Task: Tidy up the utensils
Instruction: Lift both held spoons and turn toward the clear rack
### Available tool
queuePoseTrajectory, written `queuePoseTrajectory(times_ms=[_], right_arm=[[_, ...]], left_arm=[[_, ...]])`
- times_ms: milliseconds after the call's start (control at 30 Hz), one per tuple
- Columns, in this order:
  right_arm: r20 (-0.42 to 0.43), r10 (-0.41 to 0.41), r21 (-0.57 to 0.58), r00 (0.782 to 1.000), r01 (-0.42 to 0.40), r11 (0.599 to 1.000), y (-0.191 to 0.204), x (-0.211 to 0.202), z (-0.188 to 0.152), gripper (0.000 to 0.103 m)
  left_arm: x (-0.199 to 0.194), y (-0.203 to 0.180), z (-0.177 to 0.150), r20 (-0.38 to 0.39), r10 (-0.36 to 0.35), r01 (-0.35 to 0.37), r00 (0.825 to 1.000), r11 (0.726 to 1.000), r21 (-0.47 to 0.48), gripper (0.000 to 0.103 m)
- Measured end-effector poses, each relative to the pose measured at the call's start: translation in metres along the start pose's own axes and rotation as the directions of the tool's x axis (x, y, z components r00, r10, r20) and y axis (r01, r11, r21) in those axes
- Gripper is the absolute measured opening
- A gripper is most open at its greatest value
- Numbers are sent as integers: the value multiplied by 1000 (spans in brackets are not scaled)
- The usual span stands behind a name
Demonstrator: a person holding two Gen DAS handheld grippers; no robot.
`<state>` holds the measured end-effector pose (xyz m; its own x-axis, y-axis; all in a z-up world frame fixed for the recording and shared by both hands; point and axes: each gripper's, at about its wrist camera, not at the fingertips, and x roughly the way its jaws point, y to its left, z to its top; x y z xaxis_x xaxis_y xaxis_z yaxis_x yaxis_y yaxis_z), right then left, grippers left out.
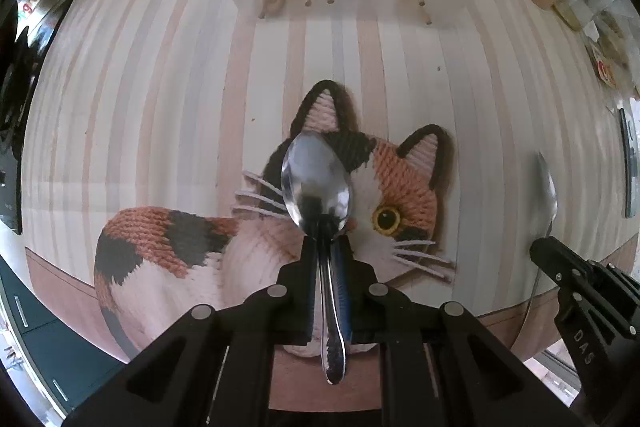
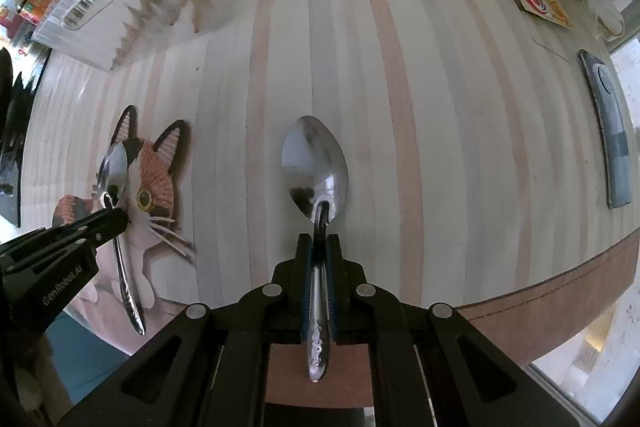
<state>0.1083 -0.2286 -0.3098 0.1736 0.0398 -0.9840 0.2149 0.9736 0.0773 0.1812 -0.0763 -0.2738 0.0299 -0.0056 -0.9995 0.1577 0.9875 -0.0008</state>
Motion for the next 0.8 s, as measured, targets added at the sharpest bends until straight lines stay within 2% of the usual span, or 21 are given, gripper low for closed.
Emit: queuePoseTrajectory(times_ms=[133,333,400,800], right_arm=[[9,-30,-15,1000,30,999,28,9,5,7],[47,29,62,998,-32,998,10,10,-10,6],[55,41,78,998,-46,996,7,8,-12,2],[147,99,70,984,-110,991,3,-38,-8,2]], left_arm=[[-5,4,2,6,-4,4,1000,1000,19,5],[-10,7,-4,23,-18,17,1000,1000,18,4],[-18,7,-7,42,-17,16,999,1000,27,4],[-79,12,-10,186,-16,9,982,999,42,4]])
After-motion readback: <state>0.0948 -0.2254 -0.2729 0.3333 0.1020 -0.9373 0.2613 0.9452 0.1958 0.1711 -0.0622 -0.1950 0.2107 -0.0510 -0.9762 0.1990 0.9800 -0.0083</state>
